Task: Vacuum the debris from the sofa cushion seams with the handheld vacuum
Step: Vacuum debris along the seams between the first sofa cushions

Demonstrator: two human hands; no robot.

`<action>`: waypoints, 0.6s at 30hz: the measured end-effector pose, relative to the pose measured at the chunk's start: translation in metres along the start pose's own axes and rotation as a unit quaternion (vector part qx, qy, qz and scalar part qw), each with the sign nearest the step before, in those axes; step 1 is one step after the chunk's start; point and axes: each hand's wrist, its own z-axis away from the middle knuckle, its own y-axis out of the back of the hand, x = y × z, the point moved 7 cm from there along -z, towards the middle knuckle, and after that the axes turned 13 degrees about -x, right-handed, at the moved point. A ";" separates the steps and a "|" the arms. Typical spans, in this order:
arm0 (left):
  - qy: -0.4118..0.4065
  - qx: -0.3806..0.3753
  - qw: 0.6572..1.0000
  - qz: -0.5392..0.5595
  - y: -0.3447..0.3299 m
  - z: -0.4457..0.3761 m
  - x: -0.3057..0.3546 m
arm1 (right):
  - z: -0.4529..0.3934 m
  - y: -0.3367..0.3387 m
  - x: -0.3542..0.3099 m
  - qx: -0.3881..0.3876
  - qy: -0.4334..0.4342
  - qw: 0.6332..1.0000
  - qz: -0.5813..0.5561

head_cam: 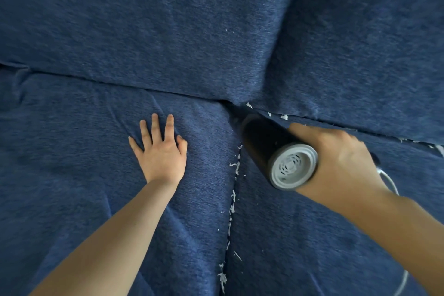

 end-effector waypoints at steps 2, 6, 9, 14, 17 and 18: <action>0.000 -0.005 1.000 0.001 0.000 0.001 0.001 | -0.003 -0.002 -0.002 0.002 0.000 1.000 0.005; -0.003 -0.004 1.000 0.011 -0.002 0.014 0.004 | 0.012 0.001 0.000 0.021 0.022 1.000 0.004; -0.003 -0.012 1.000 0.012 -0.008 0.027 0.009 | 0.031 0.008 0.007 0.035 0.009 0.999 0.010; -0.007 -0.007 1.000 0.004 -0.011 0.037 0.014 | 0.038 0.004 0.016 0.027 -0.009 0.999 0.016; -0.007 -0.008 1.000 -0.002 -0.012 0.037 0.014 | 0.036 0.002 0.016 0.028 -0.016 0.999 0.017; -0.008 -0.007 1.000 -0.003 -0.012 0.037 0.014 | 0.037 0.004 0.017 0.031 -0.021 0.999 0.015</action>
